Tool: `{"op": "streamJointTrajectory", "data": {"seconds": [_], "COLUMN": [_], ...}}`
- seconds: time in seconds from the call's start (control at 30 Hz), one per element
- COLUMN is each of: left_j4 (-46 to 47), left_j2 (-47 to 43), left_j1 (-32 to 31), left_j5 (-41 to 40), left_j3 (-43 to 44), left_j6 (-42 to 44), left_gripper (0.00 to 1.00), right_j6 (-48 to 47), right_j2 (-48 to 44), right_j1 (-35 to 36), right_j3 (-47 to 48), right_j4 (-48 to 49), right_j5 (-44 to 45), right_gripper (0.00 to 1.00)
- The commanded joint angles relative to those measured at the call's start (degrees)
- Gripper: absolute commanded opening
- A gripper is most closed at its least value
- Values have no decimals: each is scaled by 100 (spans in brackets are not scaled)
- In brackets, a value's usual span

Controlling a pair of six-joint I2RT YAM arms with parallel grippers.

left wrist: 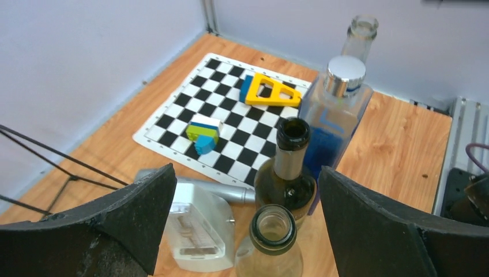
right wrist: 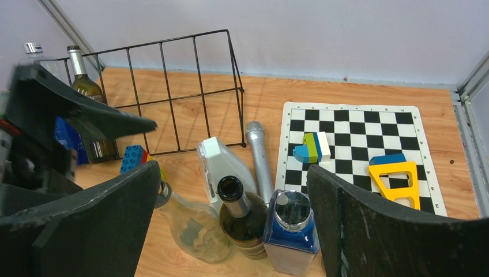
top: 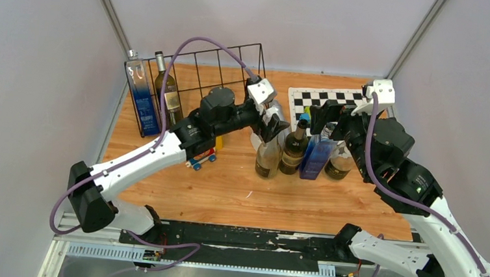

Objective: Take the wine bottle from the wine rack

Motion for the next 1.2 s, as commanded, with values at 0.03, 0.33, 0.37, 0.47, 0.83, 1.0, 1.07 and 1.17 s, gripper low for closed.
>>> {"op": "streamJointTrajectory", "data": {"seconds": [0.03, 0.33, 0.37, 0.47, 0.83, 1.0, 1.07, 1.17], "left_j4": [-874, -1898, -1930, -2100, -2365, -2140, -2123, -2118], "left_j2": [-361, -435, -444, -443, 22, 414, 614, 988], "left_j1": [-39, 1202, 1366, 2128, 4367, 4963, 4997, 5252], "left_j5": [-910, -1657, -1603, -1624, -1456, -1352, -1370, -1366], "left_j3": [795, 1428, 1435, 1489, 1547, 1570, 1689, 1923], "left_j6": [73, -615, -708, -1031, -1568, -1586, -1536, -1511], "left_gripper": [100, 100, 100, 100, 100, 100, 98, 89], "right_j6": [-12, -20, -24, -17, 303, 325, 356, 371], "right_j2": [36, 127, 121, 110, 853, 1698, 2031, 2394], "right_j1": [25, 27, 30, 22, 24, -64, -129, -162], "right_j3": [-67, -92, -105, -143, 197, 945, 1298, 1669], "right_j4": [163, 173, 170, 173, -95, -365, -508, -650], "right_j5": [54, 16, 18, 14, -616, -1212, -1525, -1882], "right_gripper": [100, 100, 100, 100, 100, 100, 100, 99]}}
